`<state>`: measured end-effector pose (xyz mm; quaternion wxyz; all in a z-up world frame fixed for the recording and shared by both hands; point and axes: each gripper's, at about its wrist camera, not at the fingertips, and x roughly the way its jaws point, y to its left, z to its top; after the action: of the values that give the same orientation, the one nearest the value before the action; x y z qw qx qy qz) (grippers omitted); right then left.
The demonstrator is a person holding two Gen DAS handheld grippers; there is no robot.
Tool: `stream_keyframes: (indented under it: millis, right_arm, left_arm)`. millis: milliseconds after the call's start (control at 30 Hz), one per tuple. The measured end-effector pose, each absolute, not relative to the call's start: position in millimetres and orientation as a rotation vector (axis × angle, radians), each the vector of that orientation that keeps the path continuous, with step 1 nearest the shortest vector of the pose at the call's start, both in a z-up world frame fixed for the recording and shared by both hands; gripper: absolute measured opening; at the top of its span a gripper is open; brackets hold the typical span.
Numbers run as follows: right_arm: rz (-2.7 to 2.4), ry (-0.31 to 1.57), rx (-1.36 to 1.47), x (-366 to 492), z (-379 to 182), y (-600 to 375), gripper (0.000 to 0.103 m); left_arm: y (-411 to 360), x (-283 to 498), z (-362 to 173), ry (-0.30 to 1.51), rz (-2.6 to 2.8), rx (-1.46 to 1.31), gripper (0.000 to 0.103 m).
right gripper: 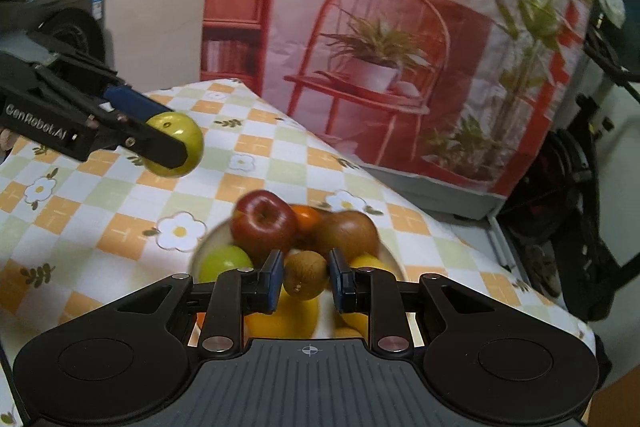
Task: Organize fruits
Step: 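Carry the yellow-green apple and the kiwi toward the plate with both tools, then lower the apple and kiwi onto the plate and open both tools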
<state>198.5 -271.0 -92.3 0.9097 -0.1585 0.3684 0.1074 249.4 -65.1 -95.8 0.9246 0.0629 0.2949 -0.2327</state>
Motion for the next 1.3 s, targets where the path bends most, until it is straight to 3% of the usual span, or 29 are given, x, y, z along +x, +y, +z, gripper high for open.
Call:
stream_keyframes:
  millis: [1300]
  right_arm:
    - [0.218,0.75,-0.191,226.1,-125.9,-308.1,0.022]
  left_arm:
    - [-122.9,321.3,-129.9,0.725,-0.569,0.166,0.049]
